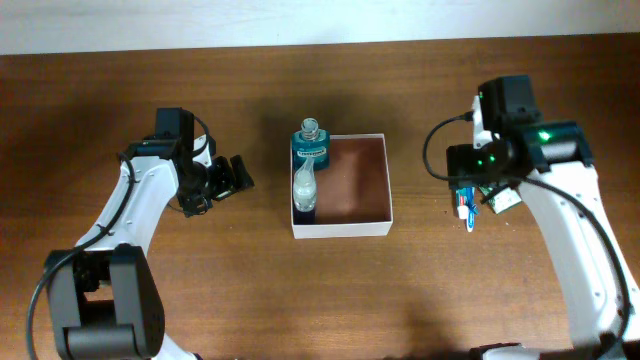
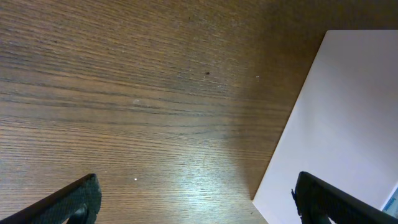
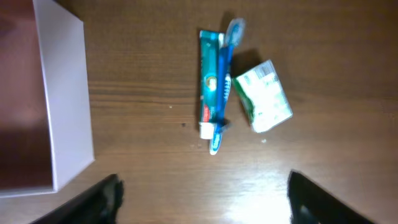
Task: Pack container
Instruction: 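Move the right gripper over the blue razor beside the toothpaste, then lower and close the right gripper on the blue razor handle, then lift the razor and carry it left over the box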
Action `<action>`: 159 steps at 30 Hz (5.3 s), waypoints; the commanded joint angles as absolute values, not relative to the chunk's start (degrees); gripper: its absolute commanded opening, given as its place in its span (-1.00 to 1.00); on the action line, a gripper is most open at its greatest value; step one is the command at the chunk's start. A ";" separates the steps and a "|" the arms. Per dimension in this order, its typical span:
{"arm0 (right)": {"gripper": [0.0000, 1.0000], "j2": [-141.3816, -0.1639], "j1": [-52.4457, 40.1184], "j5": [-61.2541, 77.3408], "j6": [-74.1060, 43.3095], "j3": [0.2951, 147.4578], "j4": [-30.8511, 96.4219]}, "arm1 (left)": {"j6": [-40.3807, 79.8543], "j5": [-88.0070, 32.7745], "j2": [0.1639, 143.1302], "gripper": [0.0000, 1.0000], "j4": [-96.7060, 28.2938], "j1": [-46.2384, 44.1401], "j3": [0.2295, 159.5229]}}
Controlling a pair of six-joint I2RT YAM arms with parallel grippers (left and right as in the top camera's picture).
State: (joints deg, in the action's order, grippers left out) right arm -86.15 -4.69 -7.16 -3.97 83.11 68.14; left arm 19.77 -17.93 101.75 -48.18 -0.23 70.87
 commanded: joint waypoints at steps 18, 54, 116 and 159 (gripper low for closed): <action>-0.03 -97.21 0.47 1.02 -3.18 84.16 63.22 | 19.68 -17.96 102.28 0.99 -48.18 -0.10 70.48; -0.40 -103.66 7.94 6.09 1.04 69.84 44.93 | 19.68 -17.96 102.28 0.99 -48.18 -0.10 70.48; -0.49 -107.72 11.64 13.32 4.49 64.90 34.63 | 19.68 -17.96 102.28 0.99 -48.18 -0.10 70.48; -0.92 -109.12 11.60 12.91 4.03 76.69 48.47 | 19.68 -17.96 102.28 0.99 -48.16 -0.10 70.48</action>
State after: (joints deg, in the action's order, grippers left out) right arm -108.99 11.90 12.99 4.05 72.38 46.63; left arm 19.77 -17.93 101.75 -48.18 -0.23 70.85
